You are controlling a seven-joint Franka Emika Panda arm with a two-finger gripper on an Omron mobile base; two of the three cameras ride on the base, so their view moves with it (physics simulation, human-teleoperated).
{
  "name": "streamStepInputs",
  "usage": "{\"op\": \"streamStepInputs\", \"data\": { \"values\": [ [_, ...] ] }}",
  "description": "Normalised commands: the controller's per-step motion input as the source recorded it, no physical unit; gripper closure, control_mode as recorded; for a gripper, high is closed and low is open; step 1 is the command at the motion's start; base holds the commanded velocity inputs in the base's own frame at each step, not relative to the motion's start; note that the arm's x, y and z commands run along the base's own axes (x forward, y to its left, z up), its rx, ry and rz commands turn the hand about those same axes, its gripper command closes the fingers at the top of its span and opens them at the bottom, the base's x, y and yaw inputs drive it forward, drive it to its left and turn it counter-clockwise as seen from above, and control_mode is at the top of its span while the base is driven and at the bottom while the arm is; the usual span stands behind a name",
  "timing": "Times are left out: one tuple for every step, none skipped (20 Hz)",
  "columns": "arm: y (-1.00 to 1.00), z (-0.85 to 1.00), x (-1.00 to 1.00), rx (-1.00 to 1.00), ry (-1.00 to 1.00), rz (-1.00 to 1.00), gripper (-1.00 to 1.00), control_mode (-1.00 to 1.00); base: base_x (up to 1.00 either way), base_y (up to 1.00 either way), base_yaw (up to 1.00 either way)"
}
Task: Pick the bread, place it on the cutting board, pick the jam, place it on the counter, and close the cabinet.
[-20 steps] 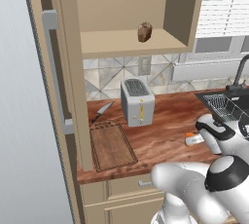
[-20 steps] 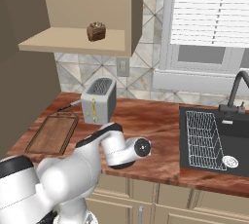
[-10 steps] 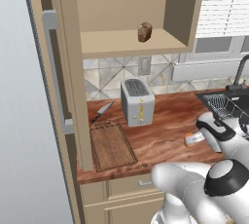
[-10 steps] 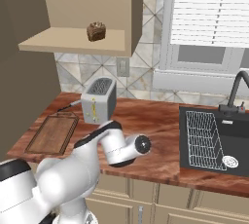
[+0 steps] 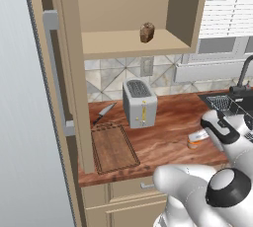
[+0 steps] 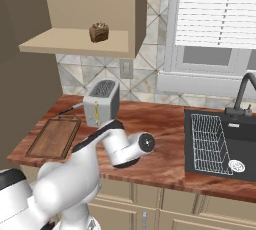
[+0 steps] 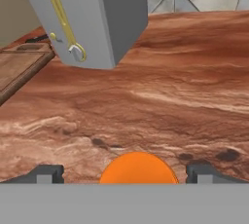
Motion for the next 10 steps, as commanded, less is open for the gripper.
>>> {"op": "streamStepInputs", "data": {
  "values": [
    [0.13,0.21,0.00,0.00,0.00,0.00,-1.00,-1.00,0.00,0.00,0.00],
    [0.16,0.19,0.00,0.00,0.00,0.00,-1.00,-1.00,0.00,0.00,0.00],
    [0.18,0.15,-0.04,0.00,0.00,0.00,-1.00,-1.00,0.00,0.00,0.00],
    [0.19,0.08,-0.14,0.00,0.00,0.00,-1.00,-1.00,0.00,0.00,0.00],
    [0.21,0.08,-0.17,0.00,0.00,0.00,-1.00,-1.00,0.00,0.00,0.00],
    [0.22,0.11,-0.18,0.00,0.00,0.00,-1.00,-1.00,0.00,0.00,0.00],
    [0.21,0.11,-0.19,0.00,0.00,0.00,-1.00,-1.00,0.00,0.00,0.00],
    [0.21,0.09,-0.18,0.00,0.00,0.00,-1.00,-1.00,0.00,0.00,0.00],
    [0.21,0.13,-0.16,0.00,0.00,0.00,-1.00,-1.00,0.00,0.00,0.00],
    [0.23,0.11,-0.16,0.00,0.00,0.00,-1.00,-1.00,0.00,0.00,0.00]
  ]
}}
